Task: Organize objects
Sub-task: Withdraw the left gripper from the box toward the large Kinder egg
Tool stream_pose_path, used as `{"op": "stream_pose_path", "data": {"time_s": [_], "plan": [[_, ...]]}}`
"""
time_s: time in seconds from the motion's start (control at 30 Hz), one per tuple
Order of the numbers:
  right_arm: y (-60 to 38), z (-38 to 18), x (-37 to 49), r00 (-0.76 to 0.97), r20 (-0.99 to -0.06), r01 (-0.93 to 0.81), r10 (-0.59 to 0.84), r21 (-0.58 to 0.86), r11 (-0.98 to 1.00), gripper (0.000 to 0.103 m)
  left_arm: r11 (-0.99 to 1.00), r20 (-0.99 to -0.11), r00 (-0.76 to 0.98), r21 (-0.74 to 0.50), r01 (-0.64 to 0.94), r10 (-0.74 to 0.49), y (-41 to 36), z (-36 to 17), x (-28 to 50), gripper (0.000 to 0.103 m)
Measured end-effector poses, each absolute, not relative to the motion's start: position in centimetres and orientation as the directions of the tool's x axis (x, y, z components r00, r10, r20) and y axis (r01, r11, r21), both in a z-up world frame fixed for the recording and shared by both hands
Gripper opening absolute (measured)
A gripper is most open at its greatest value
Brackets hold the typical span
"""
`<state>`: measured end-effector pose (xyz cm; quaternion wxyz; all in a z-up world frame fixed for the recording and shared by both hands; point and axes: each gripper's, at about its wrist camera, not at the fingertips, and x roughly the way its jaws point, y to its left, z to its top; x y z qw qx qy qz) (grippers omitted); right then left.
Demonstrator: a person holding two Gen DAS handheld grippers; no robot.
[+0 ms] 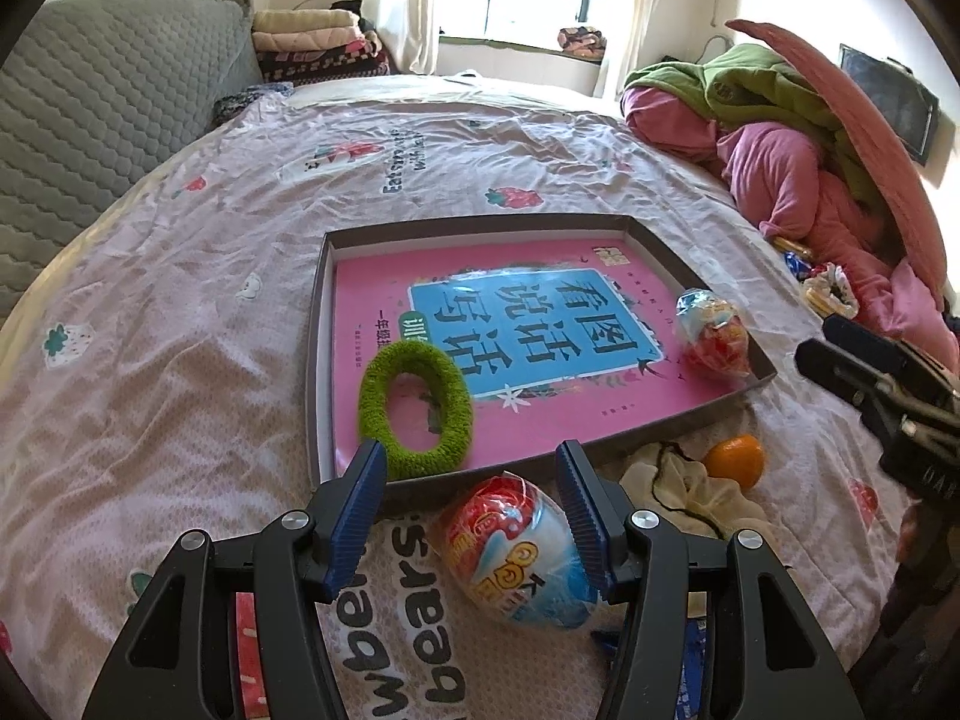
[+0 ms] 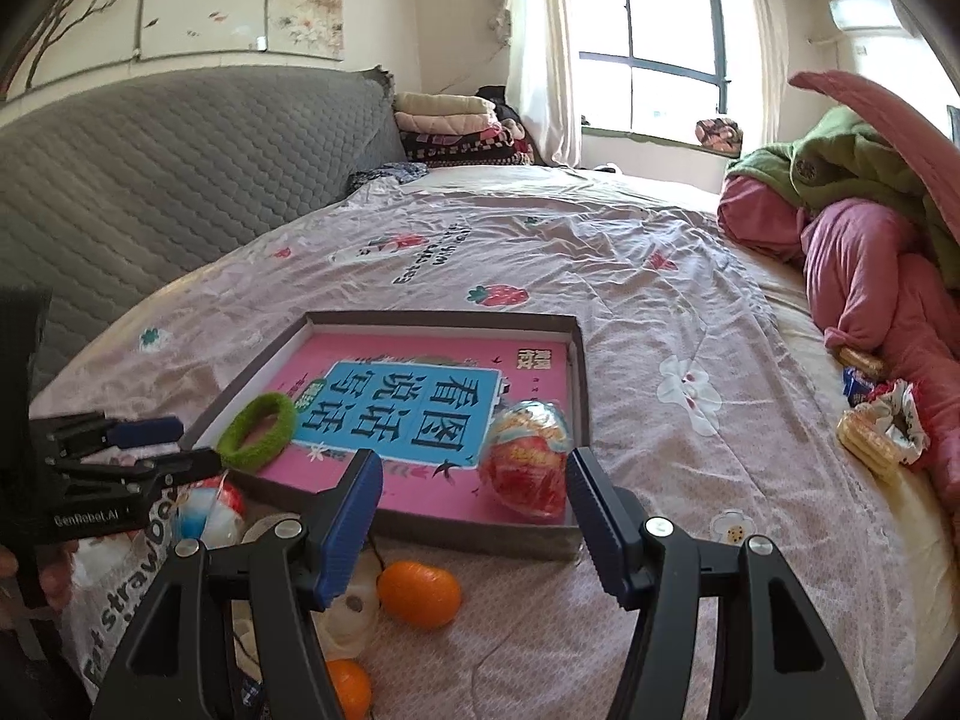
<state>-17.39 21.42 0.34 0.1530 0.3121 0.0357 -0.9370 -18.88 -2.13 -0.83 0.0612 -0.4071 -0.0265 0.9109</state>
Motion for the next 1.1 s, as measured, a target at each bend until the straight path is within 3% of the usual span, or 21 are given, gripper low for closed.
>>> {"op": "stream_pose_path", "data": {"time_s": [1.1], "plan": [[21.7,-2.4,-10.2,-0.702,-0.657,0.295,-0.275,0.084,-0.952,0.063,-0.986,-0.755,-0.635,-0.149,-0.075,0.163,-2.6,-2.0,-14.6,0.06]]}}
